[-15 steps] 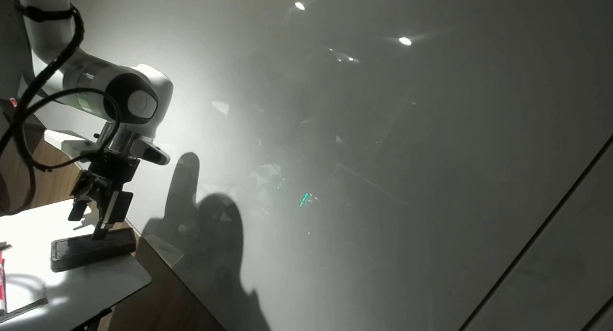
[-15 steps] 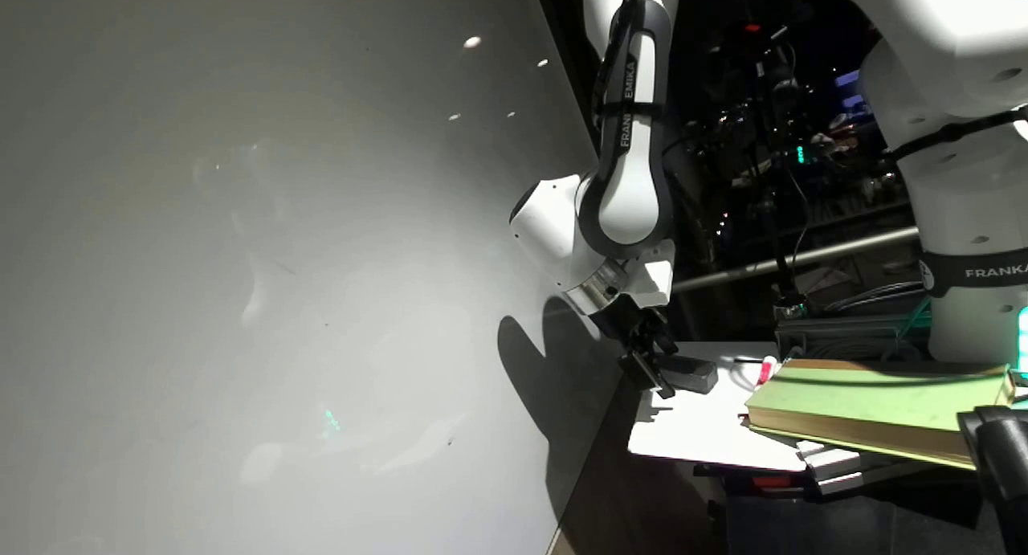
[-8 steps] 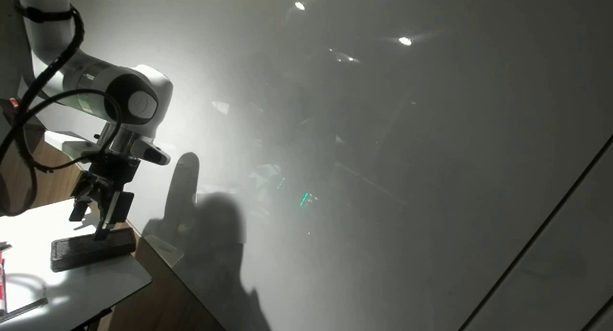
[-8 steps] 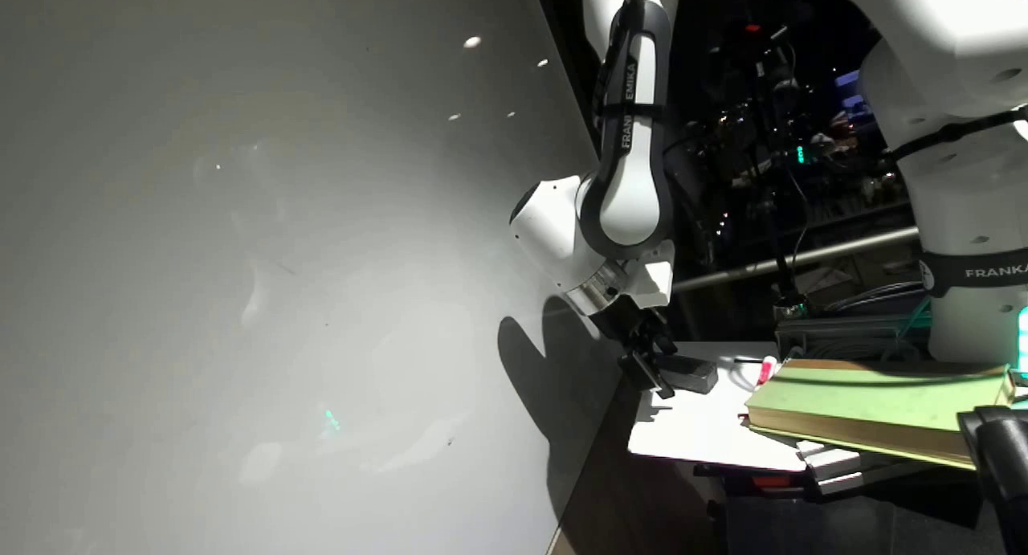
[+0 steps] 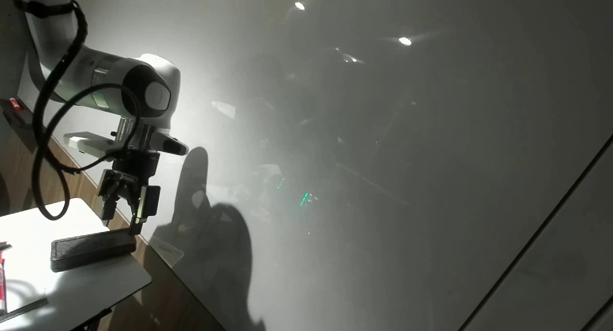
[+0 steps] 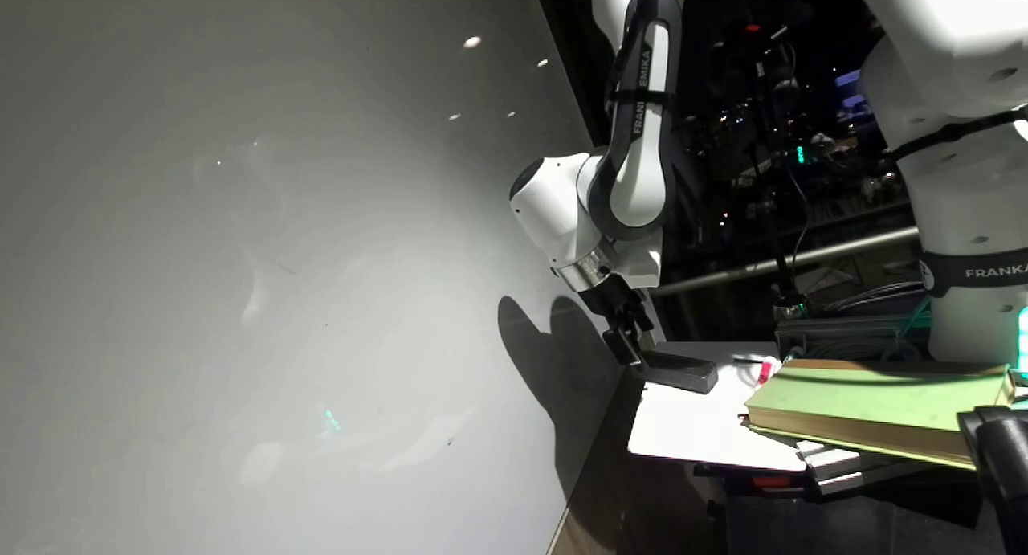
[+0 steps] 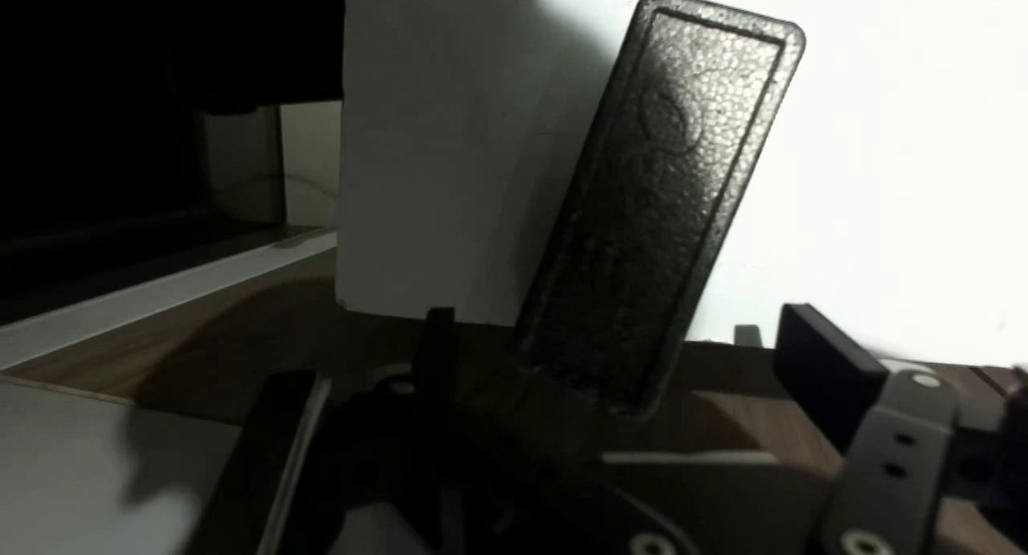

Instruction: Erase the drawing on the white board

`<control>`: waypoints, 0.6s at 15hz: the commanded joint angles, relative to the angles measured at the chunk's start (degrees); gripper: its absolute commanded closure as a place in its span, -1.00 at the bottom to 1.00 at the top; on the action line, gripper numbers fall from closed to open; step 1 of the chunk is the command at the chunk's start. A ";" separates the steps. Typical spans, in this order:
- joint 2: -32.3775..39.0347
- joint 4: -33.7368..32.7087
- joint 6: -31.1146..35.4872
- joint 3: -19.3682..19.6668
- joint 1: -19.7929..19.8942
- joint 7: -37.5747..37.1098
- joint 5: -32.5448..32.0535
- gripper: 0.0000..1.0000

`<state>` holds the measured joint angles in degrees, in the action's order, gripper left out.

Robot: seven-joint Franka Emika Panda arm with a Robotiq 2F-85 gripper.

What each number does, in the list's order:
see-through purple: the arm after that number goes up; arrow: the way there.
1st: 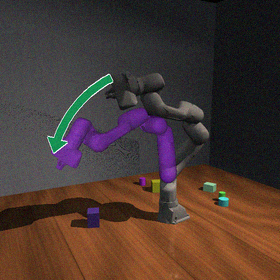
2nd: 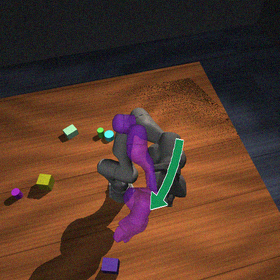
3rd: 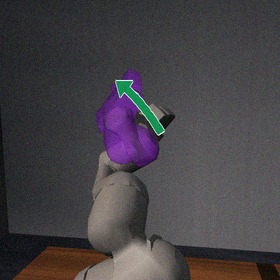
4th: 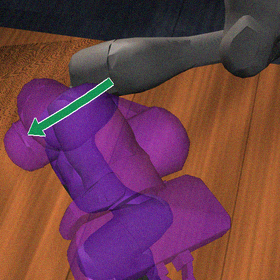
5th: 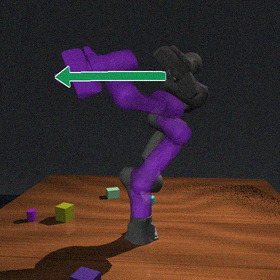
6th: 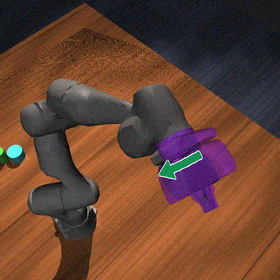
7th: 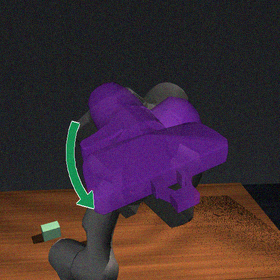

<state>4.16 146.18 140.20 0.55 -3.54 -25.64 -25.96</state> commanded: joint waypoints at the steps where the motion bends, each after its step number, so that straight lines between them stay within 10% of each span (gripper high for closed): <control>1: -5.75 4.52 -0.33 -0.33 1.08 2.23 7.86 -1.00; 9: -13.65 12.16 8.75 -0.58 3.29 3.11 16.87 -1.00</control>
<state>-6.37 154.82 144.54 0.55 -2.03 -23.31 -9.22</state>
